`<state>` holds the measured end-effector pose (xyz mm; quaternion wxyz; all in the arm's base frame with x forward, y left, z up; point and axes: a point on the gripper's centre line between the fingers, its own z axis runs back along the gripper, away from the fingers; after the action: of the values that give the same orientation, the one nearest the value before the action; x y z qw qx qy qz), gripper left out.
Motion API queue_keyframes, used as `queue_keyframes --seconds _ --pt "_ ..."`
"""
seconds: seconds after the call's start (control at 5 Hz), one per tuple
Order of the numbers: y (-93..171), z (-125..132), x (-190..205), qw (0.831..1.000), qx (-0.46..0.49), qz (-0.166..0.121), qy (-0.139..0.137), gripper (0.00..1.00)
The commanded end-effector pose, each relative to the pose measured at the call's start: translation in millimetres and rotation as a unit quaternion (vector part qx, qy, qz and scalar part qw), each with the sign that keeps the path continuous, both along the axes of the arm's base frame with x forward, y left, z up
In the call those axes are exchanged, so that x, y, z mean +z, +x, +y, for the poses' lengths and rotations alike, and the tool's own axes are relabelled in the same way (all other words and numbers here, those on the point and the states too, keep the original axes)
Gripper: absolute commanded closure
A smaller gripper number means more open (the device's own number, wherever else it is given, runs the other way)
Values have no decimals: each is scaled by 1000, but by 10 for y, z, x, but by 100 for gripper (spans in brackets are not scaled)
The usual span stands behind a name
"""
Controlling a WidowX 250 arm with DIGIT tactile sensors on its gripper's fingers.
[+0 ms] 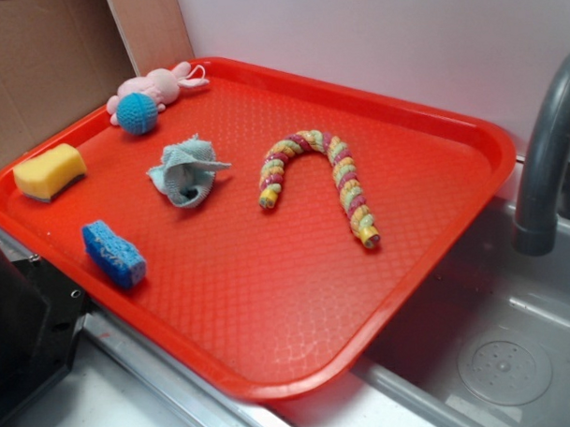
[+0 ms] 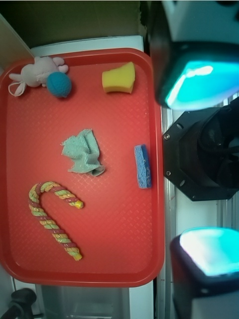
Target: Grab the pink bunny.
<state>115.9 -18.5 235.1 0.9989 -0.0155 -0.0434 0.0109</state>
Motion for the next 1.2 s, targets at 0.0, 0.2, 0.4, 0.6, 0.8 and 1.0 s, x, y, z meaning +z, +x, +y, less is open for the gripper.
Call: queue_keyframes --seconds 0.0,0.2,0.4,0.6,0.8,1.0 --pt "0 0 0 1000 0 0 0 0" --pt "494 356 -500 997 66 21 45 0" --pt "944 557 -910 997 45 7 56 0" --pt "1194 684 -1088 997 34 -1 68 0" --pt "1380 1076 -1288 995 29 -11 97 0" --pt "1380 1076 -1288 995 29 -11 97 0"
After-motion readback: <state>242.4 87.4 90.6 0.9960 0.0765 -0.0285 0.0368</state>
